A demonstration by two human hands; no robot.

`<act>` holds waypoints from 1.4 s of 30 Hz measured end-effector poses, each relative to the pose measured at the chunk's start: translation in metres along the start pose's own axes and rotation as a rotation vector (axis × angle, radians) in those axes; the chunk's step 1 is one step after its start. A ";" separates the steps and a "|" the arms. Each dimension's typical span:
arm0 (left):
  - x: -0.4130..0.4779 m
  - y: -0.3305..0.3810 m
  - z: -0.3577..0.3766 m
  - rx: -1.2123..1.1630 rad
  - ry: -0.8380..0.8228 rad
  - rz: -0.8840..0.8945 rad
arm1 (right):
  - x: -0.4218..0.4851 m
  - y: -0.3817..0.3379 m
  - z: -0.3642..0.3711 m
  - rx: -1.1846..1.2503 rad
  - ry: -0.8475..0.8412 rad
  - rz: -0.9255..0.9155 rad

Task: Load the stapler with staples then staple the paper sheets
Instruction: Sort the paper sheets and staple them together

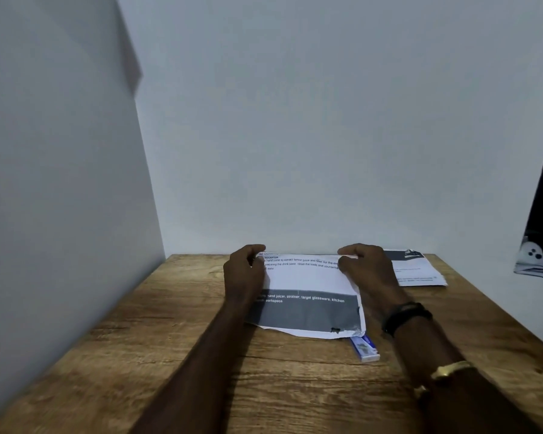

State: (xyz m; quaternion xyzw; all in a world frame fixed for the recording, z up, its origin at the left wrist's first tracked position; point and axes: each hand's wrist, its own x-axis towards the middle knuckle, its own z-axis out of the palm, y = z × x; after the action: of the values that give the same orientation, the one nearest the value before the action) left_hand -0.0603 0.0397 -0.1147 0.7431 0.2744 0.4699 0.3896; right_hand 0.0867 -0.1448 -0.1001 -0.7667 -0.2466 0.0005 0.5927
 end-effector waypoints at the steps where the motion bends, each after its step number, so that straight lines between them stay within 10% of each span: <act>1: -0.001 -0.001 -0.001 0.037 0.009 0.051 | -0.002 0.000 0.000 -0.056 0.007 -0.020; 15: -0.002 0.005 -0.004 0.128 0.178 0.230 | -0.009 -0.008 -0.008 -0.172 -0.102 -0.208; 26: -0.003 0.022 -0.006 -0.174 0.318 0.379 | -0.019 -0.032 -0.009 -0.071 0.213 -0.487; 32: 0.002 0.021 -0.007 -0.454 0.349 0.113 | -0.022 -0.033 -0.007 -0.017 0.135 -0.554; 42: 0.006 0.008 -0.015 -0.718 -0.272 -0.319 | -0.018 -0.017 -0.006 -0.077 0.058 -0.495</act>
State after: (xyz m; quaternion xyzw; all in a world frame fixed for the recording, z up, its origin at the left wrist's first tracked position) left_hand -0.0717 0.0447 -0.1011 0.5634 0.1508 0.3671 0.7246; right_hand 0.0666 -0.1542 -0.0880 -0.7047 -0.4097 -0.1760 0.5518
